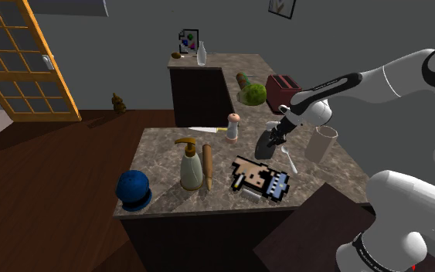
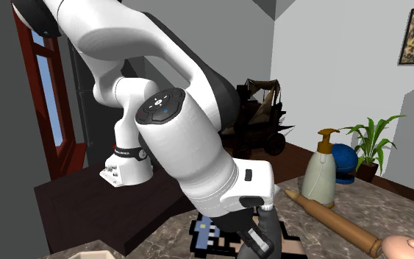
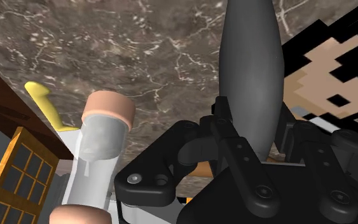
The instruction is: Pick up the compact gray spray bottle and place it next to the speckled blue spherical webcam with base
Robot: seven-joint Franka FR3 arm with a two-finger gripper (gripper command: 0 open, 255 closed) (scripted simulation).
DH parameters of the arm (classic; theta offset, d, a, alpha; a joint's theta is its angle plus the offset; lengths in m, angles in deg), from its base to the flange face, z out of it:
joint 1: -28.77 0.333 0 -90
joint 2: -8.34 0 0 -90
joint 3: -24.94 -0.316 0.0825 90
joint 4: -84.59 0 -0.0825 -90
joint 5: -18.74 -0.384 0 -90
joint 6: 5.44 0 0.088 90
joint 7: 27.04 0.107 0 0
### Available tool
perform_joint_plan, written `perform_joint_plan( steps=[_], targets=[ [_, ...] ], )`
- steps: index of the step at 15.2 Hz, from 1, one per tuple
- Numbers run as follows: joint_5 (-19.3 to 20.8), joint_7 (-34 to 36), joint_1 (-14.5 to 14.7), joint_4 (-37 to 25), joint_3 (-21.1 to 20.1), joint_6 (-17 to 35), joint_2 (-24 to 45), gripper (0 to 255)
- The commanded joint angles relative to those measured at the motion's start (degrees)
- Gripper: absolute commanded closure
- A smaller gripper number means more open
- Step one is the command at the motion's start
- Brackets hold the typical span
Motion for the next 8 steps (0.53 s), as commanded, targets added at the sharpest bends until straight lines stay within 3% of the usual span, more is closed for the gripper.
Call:
perform_joint_plan(
  steps=[1, 5, 8],
  targets=[
    [0.0, 0.0, 0.0, 0.01, 0.0, -0.01, 0.0, 255],
    [0.01, 0.01, 0.02, 0.0, 0.01, 0.0, -0.02, 255],
    [-1.01, 0.15, -1.52, 0.13, -1.82, -1.67, 1.85, 255]
  ],
)
